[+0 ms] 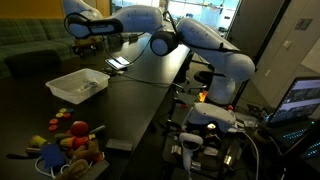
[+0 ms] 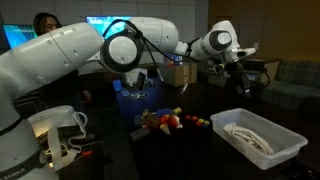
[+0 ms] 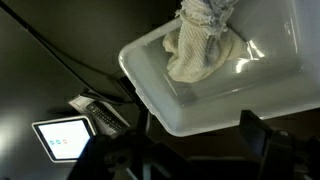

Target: Pick up the cloth and sweep the items on the table, the put the cloth in the box

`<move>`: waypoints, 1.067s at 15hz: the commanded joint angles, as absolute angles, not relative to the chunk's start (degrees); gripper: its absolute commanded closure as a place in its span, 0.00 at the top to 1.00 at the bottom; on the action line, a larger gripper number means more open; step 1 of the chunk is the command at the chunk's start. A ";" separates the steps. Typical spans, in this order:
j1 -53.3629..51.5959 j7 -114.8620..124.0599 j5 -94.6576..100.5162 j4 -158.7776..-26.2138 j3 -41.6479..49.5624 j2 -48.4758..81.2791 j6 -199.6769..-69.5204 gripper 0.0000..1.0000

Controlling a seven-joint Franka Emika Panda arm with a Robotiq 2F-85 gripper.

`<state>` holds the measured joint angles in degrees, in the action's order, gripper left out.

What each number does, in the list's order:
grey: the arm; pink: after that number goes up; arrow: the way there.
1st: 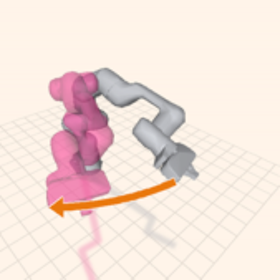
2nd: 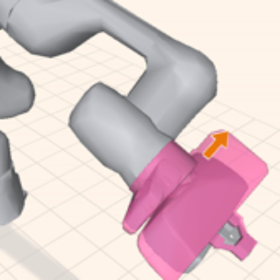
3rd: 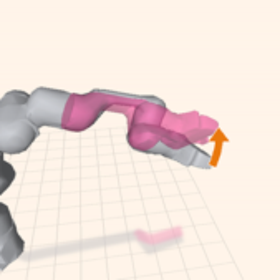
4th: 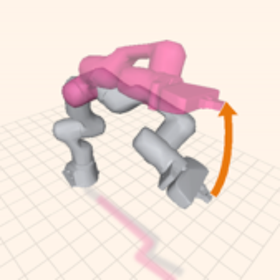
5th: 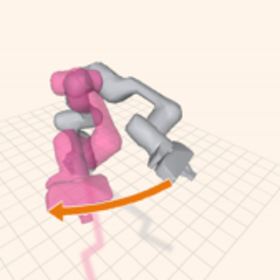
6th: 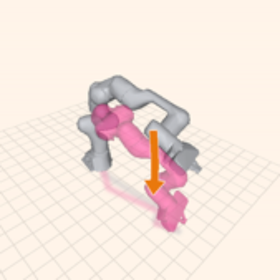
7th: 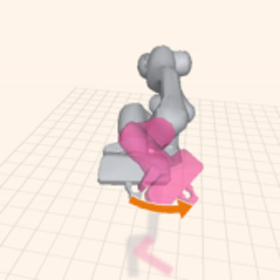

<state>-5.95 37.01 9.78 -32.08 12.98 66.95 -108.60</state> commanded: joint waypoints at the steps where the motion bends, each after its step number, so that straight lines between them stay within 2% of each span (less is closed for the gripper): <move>1: -5.34 25.96 8.02 -32.08 9.66 63.74 -105.61 1.00; 10: -0.36 -0.46 2.48 -37.53 3.52 50.31 -87.94 1.00; 16: 2.54 -11.89 2.05 -45.42 3.61 40.72 -77.96 1.00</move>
<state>1.00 -6.61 2.91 -37.83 4.59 47.27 -80.06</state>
